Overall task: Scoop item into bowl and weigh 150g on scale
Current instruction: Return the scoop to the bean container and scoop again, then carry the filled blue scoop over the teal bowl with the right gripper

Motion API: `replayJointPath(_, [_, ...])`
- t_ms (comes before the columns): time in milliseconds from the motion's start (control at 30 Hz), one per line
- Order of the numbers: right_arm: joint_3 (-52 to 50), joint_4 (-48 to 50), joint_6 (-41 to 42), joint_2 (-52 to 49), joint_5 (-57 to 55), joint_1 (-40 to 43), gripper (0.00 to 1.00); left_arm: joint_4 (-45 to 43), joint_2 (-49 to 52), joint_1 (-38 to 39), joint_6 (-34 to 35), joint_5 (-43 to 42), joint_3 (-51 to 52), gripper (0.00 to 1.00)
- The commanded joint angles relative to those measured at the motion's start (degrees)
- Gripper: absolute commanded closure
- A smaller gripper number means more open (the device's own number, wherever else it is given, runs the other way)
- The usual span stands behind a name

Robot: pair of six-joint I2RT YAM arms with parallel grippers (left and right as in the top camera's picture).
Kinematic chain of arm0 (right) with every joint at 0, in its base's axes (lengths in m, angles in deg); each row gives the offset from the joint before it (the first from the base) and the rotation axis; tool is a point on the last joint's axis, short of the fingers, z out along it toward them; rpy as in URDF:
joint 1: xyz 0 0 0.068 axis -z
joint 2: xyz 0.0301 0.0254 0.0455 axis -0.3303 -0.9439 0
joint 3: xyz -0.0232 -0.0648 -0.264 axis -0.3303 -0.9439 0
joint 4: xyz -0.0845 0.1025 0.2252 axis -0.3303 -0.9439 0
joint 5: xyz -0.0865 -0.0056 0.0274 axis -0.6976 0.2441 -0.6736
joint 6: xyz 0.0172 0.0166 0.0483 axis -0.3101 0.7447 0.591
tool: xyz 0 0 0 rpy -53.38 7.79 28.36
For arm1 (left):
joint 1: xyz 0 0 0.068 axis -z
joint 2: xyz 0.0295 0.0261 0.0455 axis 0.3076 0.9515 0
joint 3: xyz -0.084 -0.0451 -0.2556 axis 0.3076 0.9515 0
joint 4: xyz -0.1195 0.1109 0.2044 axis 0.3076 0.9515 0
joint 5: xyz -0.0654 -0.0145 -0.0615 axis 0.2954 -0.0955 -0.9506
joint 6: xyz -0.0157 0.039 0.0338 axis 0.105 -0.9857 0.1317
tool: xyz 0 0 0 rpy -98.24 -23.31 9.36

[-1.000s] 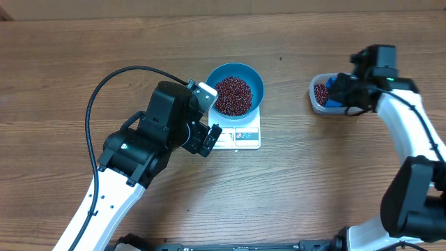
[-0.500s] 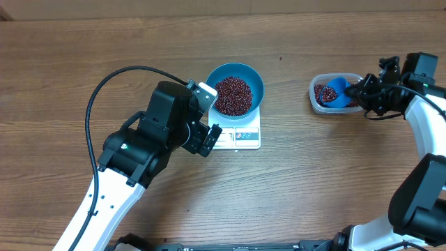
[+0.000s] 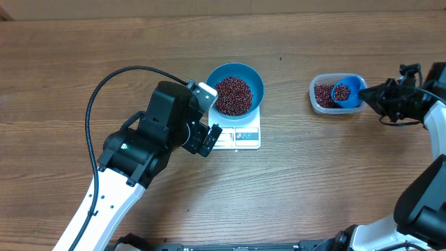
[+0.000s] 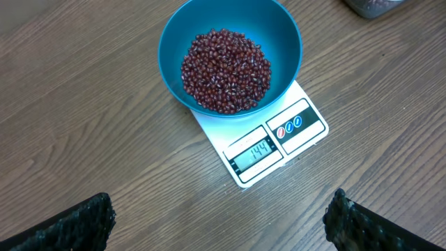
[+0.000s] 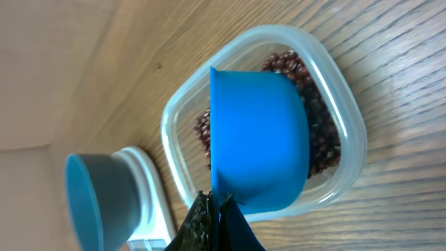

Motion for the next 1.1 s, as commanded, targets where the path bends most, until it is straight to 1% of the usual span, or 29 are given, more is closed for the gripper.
replayJointPath(0, [0.31, -1.55, -1.70, -0.37, 6.19, 1.42, 0.96, -0.20, 0.28, -0.33, -0.68, -0.63, -1.27, 0.00])
replayJointPath(200, [0.31, -2.01, -2.27, -0.15, 9.57, 1.57, 0.96, -0.20, 0.28, -0.33, -0.68, -0.63, -1.29, 0.01])
replayJointPath(300, [0.31, -1.99, -4.37, 0.57, 14.23, 1.57, 0.96, -0.20, 0.28, -0.33, -0.68, -0.63, -1.29, 0.00])
replayJointPath(467, [0.31, -1.11, -4.52, 3.87, 21.35, 1.40, 0.96, -0.20, 0.28, -0.33, -0.68, -0.63, -1.29, 0.00])
replayJointPath(600, [0.31, -1.14, -4.50, 7.10, 21.44, 0.87, 0.96, -0.20, 0.28, -0.33, -0.68, -0.63, -1.29, 0.01])
replayJointPath(800, [0.31, -1.14, -4.50, 11.87, 21.40, -2.01, 0.96, -0.20, 0.28, -0.33, -0.68, -0.63, -1.29, 0.00])
replayJointPath(1067, [0.31, -1.11, -4.48, 13.57, 20.74, -7.91, 0.96, -0.20, 0.28, -0.33, -0.68, -0.63, -1.29, 0.00])
